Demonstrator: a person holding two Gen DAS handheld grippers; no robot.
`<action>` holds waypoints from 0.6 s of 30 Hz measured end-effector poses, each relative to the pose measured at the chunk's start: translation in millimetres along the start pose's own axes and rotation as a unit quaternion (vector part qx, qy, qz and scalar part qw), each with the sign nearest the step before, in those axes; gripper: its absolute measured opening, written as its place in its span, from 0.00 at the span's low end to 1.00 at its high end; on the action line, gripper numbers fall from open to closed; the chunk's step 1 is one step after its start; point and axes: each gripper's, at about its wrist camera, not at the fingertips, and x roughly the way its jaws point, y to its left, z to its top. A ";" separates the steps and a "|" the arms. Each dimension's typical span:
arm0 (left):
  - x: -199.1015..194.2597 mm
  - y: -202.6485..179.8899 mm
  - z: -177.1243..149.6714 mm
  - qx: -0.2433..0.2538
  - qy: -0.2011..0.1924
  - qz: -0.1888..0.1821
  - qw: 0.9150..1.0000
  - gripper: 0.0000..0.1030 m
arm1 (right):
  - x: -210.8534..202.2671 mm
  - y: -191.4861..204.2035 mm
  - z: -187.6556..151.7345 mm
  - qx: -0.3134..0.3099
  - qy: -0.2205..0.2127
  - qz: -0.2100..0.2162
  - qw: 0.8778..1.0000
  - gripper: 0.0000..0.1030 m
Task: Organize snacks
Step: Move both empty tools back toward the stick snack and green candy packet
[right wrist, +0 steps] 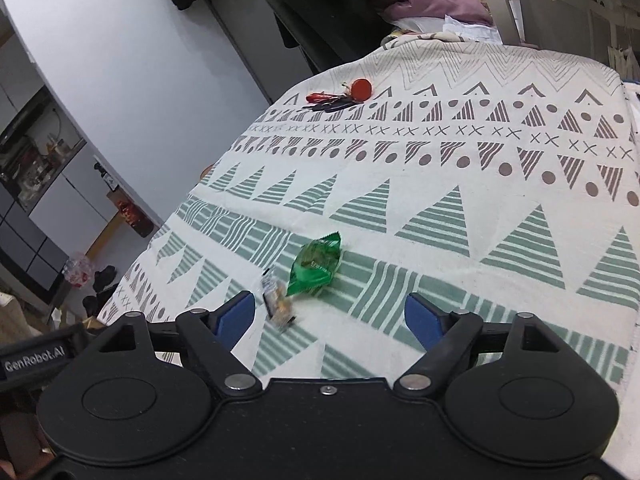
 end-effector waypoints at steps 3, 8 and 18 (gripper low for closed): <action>13.4 -6.5 2.1 -0.002 0.005 -0.006 1.000 0.79 | 9.0 -5.4 4.1 0.008 0.004 0.003 1.000 0.78; 37.3 -16.8 4.1 -0.004 0.015 -0.014 1.000 0.72 | 24.4 -8.8 8.4 0.014 0.015 0.010 1.000 0.71; 78.9 -34.8 1.7 -0.016 0.034 -0.036 0.999 0.57 | 53.0 -19.0 15.5 0.042 0.036 0.020 0.998 0.54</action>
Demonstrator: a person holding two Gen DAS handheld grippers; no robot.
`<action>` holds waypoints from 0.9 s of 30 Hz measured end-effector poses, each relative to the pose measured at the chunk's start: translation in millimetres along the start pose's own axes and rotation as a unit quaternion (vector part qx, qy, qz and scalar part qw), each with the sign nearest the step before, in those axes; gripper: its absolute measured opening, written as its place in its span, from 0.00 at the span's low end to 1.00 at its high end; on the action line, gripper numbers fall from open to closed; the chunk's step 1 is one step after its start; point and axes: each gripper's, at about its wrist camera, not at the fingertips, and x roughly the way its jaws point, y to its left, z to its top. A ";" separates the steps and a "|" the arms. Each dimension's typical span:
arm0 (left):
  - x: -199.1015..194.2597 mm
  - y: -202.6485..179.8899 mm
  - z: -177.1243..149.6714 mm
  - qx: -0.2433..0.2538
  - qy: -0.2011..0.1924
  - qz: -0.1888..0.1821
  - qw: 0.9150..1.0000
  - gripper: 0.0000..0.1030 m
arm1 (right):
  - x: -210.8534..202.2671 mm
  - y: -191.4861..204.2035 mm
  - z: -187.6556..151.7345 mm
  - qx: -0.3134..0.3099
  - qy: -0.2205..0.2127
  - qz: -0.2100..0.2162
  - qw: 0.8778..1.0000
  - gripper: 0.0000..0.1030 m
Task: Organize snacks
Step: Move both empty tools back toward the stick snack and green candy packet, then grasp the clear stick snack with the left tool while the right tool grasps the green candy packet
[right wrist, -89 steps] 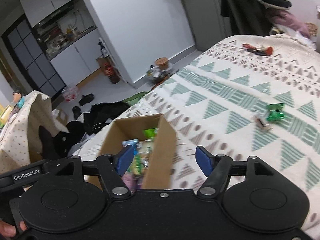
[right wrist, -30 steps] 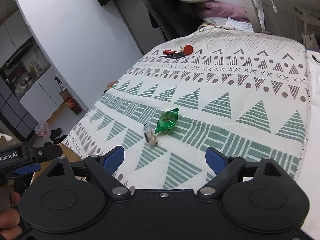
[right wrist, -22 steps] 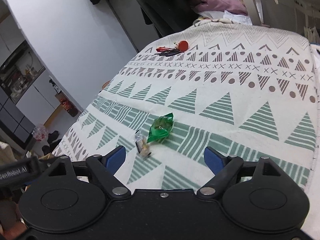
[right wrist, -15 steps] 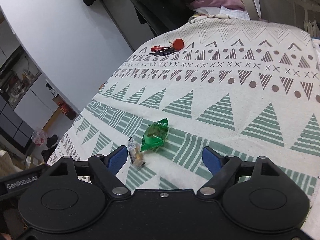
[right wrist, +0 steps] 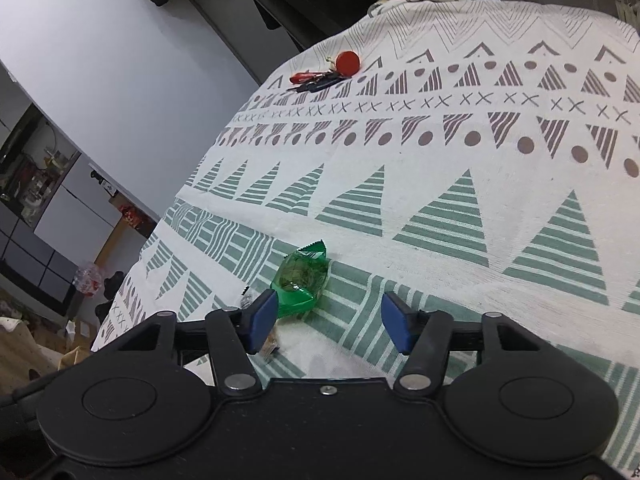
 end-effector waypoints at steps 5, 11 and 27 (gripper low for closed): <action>21.5 -3.9 0.1 -0.005 0.013 -0.008 1.000 0.49 | 10.8 -1.5 2.6 0.004 0.009 0.003 1.000 0.51; 45.1 -1.3 -2.1 -0.016 0.032 -0.012 0.999 0.29 | 23.9 -2.9 6.0 0.004 0.017 0.004 1.000 0.51; 35.8 28.2 6.3 -0.031 0.015 0.016 0.999 0.18 | 49.2 18.3 12.6 -0.036 0.015 0.008 0.999 0.61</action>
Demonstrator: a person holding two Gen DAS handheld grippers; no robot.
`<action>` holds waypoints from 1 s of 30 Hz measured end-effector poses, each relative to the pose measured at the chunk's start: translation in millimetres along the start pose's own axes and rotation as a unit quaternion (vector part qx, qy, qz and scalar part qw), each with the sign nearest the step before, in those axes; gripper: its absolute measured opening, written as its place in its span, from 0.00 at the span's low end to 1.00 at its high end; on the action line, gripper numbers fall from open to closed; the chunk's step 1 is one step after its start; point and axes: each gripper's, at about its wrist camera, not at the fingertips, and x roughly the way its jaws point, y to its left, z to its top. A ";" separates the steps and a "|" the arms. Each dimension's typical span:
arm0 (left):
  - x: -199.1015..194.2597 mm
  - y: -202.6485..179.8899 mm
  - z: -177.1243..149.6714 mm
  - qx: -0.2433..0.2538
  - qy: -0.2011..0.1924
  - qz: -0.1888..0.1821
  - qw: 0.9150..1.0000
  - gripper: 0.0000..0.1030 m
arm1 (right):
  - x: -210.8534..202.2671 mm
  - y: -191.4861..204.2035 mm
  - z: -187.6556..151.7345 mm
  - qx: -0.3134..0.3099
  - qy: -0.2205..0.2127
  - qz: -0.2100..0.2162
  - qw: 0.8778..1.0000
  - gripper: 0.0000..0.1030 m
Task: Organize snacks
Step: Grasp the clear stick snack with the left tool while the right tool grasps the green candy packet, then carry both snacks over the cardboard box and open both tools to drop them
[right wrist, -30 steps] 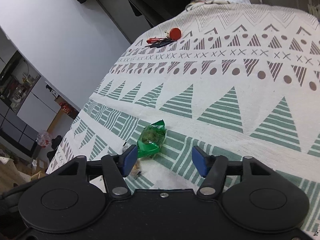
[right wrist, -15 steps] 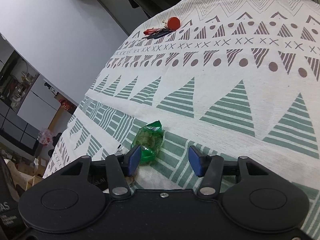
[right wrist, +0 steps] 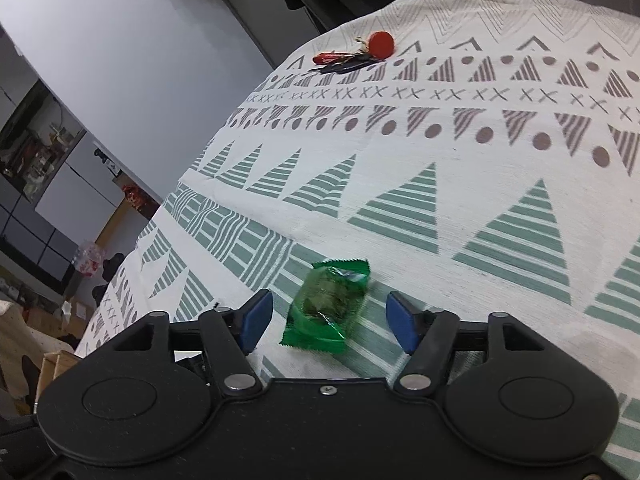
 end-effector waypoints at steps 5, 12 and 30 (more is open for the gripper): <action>-8.3 9.1 3.0 0.000 -0.007 0.009 1.000 0.18 | 14.4 8.1 0.8 -0.014 0.006 -0.023 1.000 0.54; -23.8 24.1 3.5 -0.003 -0.011 0.020 1.000 0.18 | 10.6 15.2 -3.8 -0.035 0.004 -0.042 0.998 0.29; -102.7 59.8 1.5 -0.012 -0.045 0.021 0.999 0.18 | -51.9 57.9 -28.4 -0.069 -0.044 -0.033 0.996 0.28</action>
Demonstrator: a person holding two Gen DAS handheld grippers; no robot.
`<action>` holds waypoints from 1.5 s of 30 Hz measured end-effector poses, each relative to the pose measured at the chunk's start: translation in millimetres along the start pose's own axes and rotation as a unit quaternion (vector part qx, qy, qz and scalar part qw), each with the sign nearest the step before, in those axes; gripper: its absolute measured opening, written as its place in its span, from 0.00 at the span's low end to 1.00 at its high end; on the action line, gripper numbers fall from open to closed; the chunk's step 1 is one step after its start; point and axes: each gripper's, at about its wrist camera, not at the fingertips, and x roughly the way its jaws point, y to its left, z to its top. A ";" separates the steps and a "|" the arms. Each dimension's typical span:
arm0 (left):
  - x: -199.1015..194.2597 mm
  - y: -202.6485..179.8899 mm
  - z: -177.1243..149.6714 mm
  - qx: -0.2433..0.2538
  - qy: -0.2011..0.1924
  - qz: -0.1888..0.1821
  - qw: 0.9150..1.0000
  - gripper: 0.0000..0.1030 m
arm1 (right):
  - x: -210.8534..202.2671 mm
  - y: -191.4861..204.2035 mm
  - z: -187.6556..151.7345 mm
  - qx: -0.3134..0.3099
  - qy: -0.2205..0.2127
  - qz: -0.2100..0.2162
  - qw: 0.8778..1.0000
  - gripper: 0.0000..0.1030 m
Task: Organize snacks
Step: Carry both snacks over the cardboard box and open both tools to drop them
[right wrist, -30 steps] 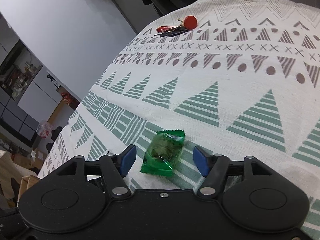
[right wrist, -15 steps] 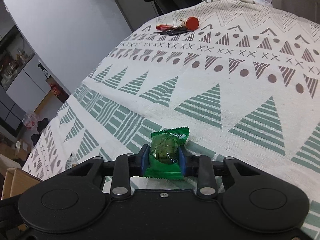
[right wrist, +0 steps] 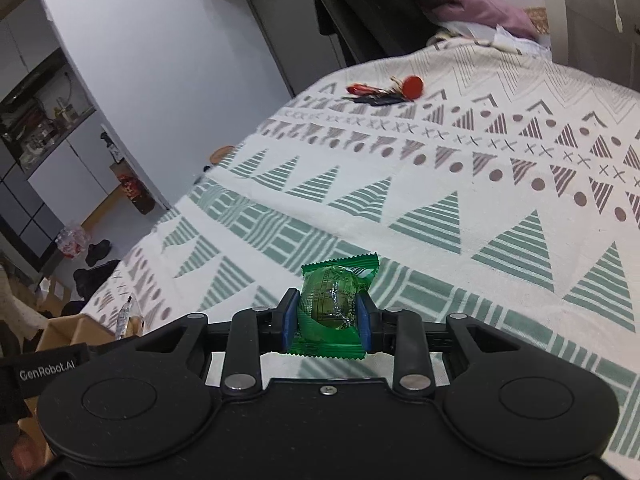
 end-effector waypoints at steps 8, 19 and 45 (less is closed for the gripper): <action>-39.0 23.7 1.5 -0.004 -0.015 0.002 1.000 0.18 | -27.5 26.2 -15.6 0.012 -0.014 0.019 1.000 0.28; -83.3 60.6 5.7 -0.010 -0.036 0.009 0.999 0.18 | -55.6 66.2 -27.9 -0.007 -0.031 0.032 0.999 0.28; -121.3 170.6 16.1 -0.069 -0.056 0.027 0.996 0.18 | -72.8 169.8 -35.6 -0.047 -0.036 0.071 0.996 0.28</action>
